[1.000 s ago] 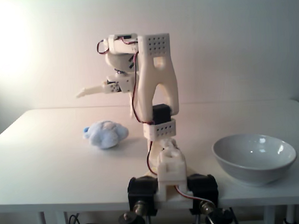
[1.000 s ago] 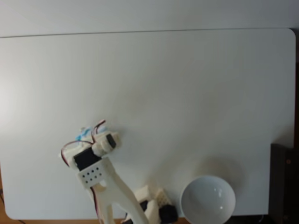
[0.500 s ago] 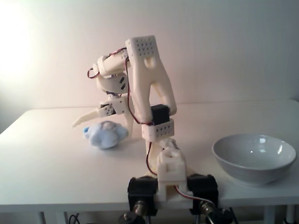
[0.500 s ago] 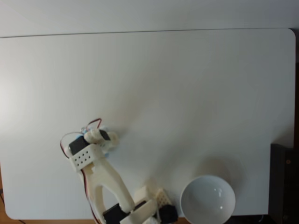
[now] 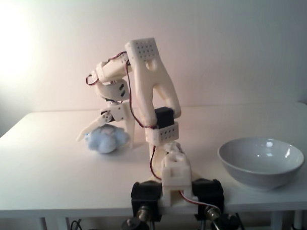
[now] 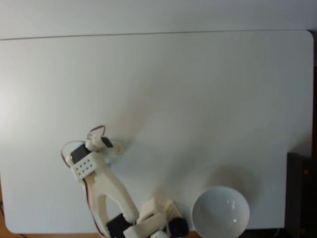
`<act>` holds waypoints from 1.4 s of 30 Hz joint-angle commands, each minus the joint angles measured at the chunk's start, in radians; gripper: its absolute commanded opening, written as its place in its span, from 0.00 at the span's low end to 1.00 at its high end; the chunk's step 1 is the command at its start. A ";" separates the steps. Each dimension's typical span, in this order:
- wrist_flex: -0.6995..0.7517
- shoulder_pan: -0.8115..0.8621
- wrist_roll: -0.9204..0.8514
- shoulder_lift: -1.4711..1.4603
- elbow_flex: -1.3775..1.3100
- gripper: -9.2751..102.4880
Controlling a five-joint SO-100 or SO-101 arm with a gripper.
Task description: Grasp a skyblue doll and put it into the bowl.
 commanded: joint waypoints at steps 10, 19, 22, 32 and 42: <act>-0.031 0.011 -0.011 0.041 0.008 0.14; 0.025 0.026 -0.006 0.322 -0.003 0.09; 0.049 0.054 0.002 0.466 -0.003 0.09; 0.276 0.181 0.005 0.986 0.009 0.09; 0.459 0.554 0.006 1.299 0.011 0.09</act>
